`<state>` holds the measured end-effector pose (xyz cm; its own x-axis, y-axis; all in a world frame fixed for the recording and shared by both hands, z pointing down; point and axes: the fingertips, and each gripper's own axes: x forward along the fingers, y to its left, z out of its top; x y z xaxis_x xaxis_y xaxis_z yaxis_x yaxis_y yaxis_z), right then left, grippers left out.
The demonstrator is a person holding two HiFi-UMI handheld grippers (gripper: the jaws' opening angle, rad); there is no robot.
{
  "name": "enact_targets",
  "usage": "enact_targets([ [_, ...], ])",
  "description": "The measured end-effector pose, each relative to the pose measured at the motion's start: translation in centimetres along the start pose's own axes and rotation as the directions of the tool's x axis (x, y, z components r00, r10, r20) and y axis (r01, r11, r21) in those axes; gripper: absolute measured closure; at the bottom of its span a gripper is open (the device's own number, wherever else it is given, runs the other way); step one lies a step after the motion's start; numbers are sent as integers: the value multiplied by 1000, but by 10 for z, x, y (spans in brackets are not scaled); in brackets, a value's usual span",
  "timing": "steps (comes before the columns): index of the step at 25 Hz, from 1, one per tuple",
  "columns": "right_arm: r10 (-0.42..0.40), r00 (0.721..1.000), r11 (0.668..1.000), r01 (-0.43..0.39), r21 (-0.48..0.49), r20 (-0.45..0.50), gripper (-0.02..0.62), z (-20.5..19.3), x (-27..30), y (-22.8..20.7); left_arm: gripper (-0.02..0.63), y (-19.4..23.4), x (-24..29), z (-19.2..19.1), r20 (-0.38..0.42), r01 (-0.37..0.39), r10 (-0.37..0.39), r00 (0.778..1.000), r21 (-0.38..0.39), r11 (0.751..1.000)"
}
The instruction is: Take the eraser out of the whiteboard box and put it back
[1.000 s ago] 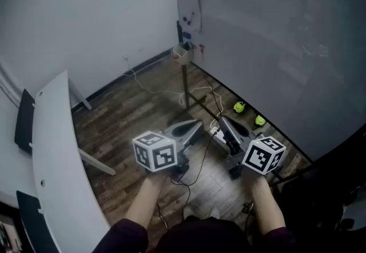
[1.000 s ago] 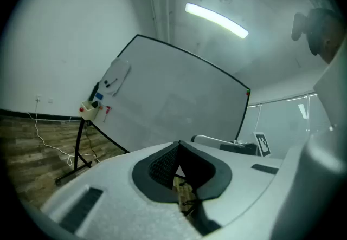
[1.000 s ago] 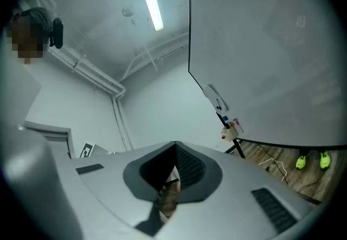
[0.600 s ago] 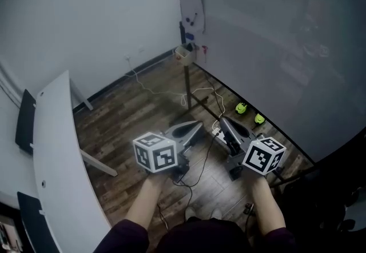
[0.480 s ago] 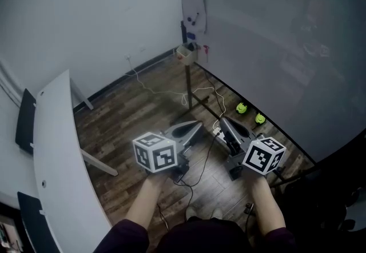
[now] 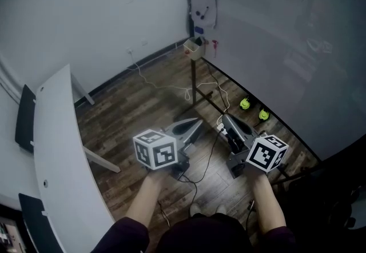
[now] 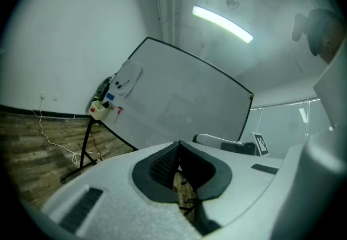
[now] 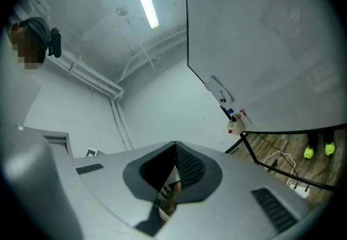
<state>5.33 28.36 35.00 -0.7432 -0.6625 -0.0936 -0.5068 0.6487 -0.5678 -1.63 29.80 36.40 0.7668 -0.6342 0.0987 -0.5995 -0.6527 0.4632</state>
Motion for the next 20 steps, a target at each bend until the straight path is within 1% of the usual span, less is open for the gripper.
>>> enact_targets([
  [4, -9, 1000, 1000, 9, -10, 0, 592, -2, 13, 4, 600, 14, -7, 9, 10, 3, -3, 1000, -7, 1000],
  [9, -15, 1000, 1000, 15, -1, -9, 592, -2, 26, -4, 600, 28, -2, 15, 12, 3, -3, 1000, -10, 1000],
  [16, -26, 1000, 1000, 26, 12, -14, 592, 1, 41, -34, 600, 52, 20, 16, -3, -5, 5, 1000, -11, 1000],
  [20, -23, 1000, 1000, 23, 15, -17, 592, 12, 57, -54, 600, 70, 39, 23, -12, -13, 13, 1000, -13, 1000],
])
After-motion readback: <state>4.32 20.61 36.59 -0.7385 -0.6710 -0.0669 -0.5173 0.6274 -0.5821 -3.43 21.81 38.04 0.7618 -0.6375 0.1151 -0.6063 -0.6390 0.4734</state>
